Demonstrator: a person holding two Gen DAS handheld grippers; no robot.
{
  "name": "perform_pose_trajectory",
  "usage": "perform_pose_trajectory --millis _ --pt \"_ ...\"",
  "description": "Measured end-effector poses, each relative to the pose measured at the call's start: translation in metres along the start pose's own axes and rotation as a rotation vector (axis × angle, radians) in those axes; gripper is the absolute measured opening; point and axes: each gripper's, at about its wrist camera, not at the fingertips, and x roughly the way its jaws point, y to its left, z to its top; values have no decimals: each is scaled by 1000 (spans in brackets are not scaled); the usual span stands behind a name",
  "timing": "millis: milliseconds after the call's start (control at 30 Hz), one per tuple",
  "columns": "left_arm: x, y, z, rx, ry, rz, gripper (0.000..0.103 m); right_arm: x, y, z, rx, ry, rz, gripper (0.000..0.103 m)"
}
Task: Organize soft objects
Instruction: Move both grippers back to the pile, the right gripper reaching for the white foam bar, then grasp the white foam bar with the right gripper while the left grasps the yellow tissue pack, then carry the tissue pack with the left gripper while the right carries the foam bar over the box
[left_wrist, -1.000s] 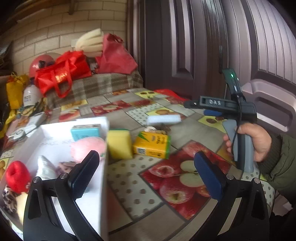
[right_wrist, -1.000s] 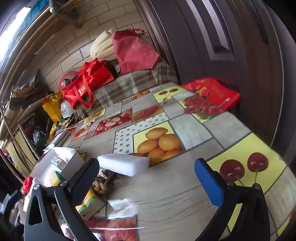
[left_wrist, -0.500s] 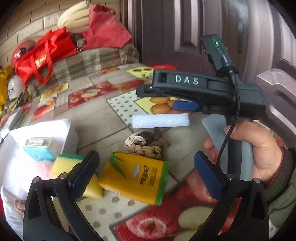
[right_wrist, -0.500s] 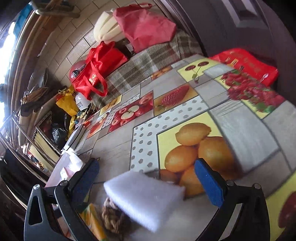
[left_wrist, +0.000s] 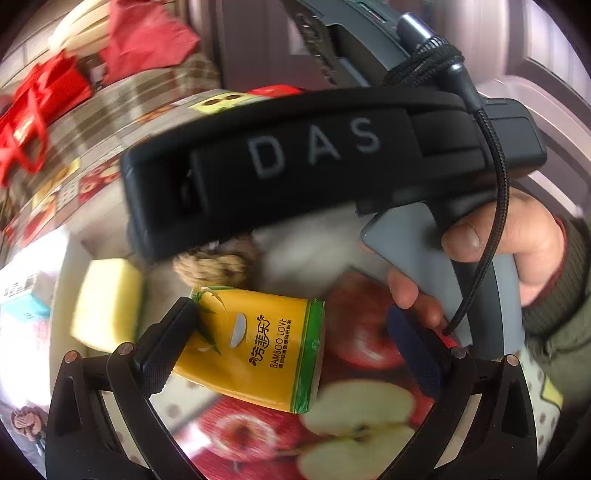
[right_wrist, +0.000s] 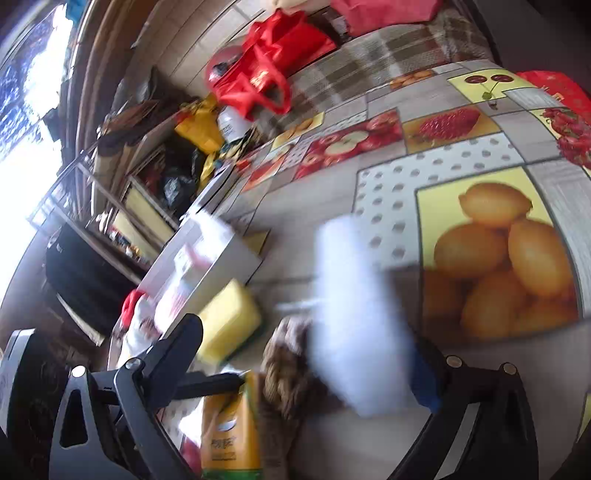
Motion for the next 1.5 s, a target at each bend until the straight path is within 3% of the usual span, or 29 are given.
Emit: perform_pose_trajectory --millis 167,233,333,467,567,633,767,867,1033,1100,1167,1200,1233,1267,1367,1500 --pt "-21 -49 -19 120 -11 -153 102 -35 17 -44 -21 53 55 98" --pt "-33 -68 -28 167 -20 -217 102 -48 29 -63 -43 71 27 98" --pt "-54 -74 -37 140 -63 -277 102 -64 37 -80 -42 55 -19 98" --pt "-82 -47 -51 17 -157 -218 102 -98 25 -87 5 -55 -141 99" --pt "-84 -31 -54 -46 -152 -186 102 -111 13 -76 16 -143 -237 100" --pt "-83 -31 -54 -41 -136 -172 102 -102 8 -63 -19 -158 -322 100" --pt "-75 -47 -50 49 -104 -174 102 -64 9 -42 -71 -77 -339 99" --pt "-56 -62 -43 101 -48 -126 102 -37 19 -31 -149 -25 -415 98" --pt "-27 -61 -33 98 56 -112 102 -15 16 -26 -186 44 -504 97" --pt "-25 -60 -33 86 68 -117 99 -15 19 -28 -205 49 -524 90" --pt "-27 -58 -32 86 48 -135 74 -15 21 -32 -231 56 -554 80" --pt "-28 -58 -32 87 42 -136 73 -16 24 -34 -245 58 -567 75" --pt "-28 -59 -32 88 39 -139 73 -17 26 -36 -263 55 -578 56" --pt "-29 -58 -33 88 33 -144 73 -19 28 -38 -272 50 -580 53" --pt "-43 -56 -34 71 -31 -147 72 -33 29 -43 -259 1 -596 53" --pt "-67 -43 -38 11 -169 -140 73 -72 38 -53 -215 -200 -612 53"
